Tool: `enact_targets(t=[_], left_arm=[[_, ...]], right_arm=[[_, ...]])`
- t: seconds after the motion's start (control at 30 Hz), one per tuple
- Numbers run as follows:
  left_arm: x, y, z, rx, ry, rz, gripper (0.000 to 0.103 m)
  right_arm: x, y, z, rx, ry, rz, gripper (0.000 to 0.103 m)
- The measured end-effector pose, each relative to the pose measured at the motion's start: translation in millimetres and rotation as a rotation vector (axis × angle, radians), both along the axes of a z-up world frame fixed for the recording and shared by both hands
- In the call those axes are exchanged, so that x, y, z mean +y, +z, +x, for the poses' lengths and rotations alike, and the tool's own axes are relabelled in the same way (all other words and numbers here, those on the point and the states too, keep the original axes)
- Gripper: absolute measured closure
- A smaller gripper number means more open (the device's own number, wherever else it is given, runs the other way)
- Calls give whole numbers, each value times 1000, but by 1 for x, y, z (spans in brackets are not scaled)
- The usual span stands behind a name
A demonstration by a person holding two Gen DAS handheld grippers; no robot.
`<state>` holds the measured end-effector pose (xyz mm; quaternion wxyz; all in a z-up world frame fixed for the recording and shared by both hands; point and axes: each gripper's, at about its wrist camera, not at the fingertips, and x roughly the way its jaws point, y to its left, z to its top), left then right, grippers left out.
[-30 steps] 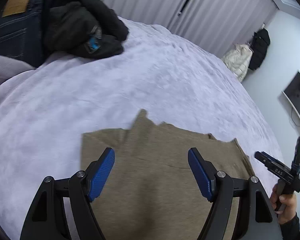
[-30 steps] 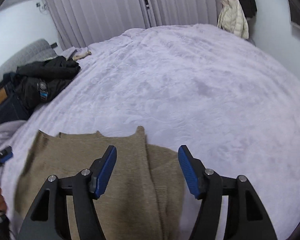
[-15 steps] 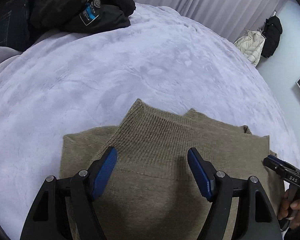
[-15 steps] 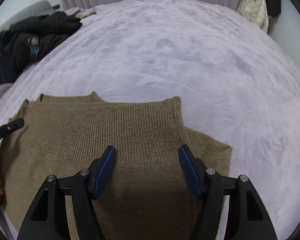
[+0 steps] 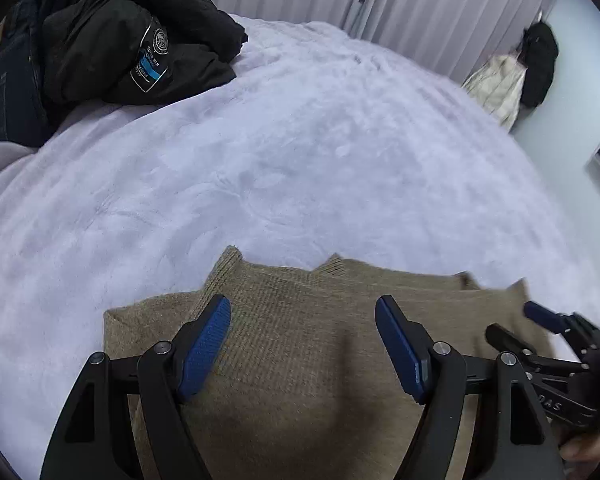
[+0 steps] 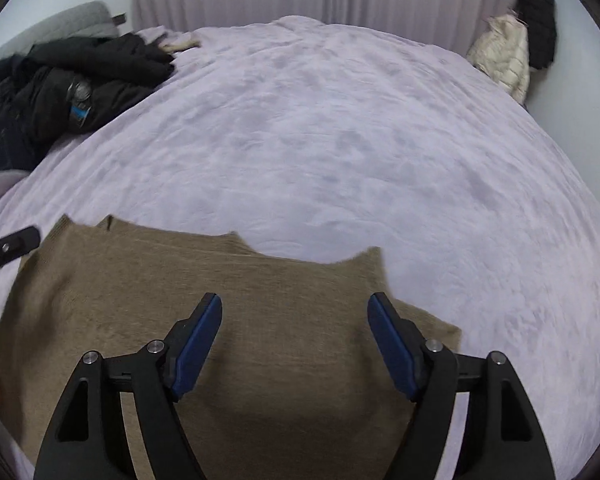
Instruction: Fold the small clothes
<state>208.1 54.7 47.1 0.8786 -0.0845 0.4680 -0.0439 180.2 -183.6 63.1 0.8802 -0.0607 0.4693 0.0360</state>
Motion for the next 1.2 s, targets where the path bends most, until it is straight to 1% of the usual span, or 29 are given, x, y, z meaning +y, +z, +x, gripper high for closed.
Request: enact_targets(t=[0.03,0.07,0.1,0.13,0.17,0.2,0.23,0.3,0.37,0.4,0.43,0.5,0.53,0.6,0.67,0.7,0.77,0.8,0.83,0.9,1.07,1.13,1.17,1.2], left_arm=[[0,-10,7,34,28,44,27],[7,-20,13,66,49,59,27],[19,-27,15,77,74,47,27],[31,-30,14,77,114,45,27],[47,-33,13,79,137,1,27],[57,-35,10,79,139,-43,27],[65,-35,7,78,142,-67,27],[68,-32,3,80,133,-68,27],[67,-24,-6,71,143,-39,27],[65,-17,-15,52,153,-30,27],[61,-10,-24,39,158,-20,27],[47,-1,-42,30,118,-29,27],[38,2,-48,26,87,-34,27],[16,4,-67,16,41,0,27],[3,5,-86,-14,27,22,27],[0,3,-92,-18,24,25,27],[0,-3,-97,5,31,30,27],[3,-10,-99,25,40,41,27],[6,-14,-102,26,46,65,27],[14,-20,-107,7,46,102,27],[32,-20,-115,1,49,100,27],[30,-20,-117,-2,40,118,27],[29,-19,-118,-2,40,130,27],[29,-18,-120,-1,42,136,27]], right_arm=[[8,-10,6,26,3,-26,25],[8,-22,13,59,-17,-54,25],[1,-30,17,79,-42,-49,25],[-11,-33,20,83,-65,7,24],[-28,-32,20,76,-88,82,24],[-41,-31,18,67,-111,124,24],[-52,-29,17,54,-158,102,24],[-77,-31,16,64,-243,56,22],[-96,-30,11,74,-278,148,23],[-97,-25,7,67,-293,147,23],[-94,-15,0,46,-301,114,22],[-78,3,-19,-11,-277,63,22],[-65,9,-29,-29,-250,58,22],[-38,15,-45,-27,-167,65,21],[2,9,-63,7,-55,25,21],[18,5,-71,11,-22,2,21],[40,-8,-84,20,29,-48,21],[45,-16,-88,28,33,-66,21],[44,-20,-90,25,28,-63,21],[28,-21,-92,18,0,-25,21],[-41,-15,-98,24,-134,3,21],[-61,-15,-96,35,-135,55,21],[-67,-14,-99,39,-137,63,21],[-67,-14,-99,44,-151,32,19]])
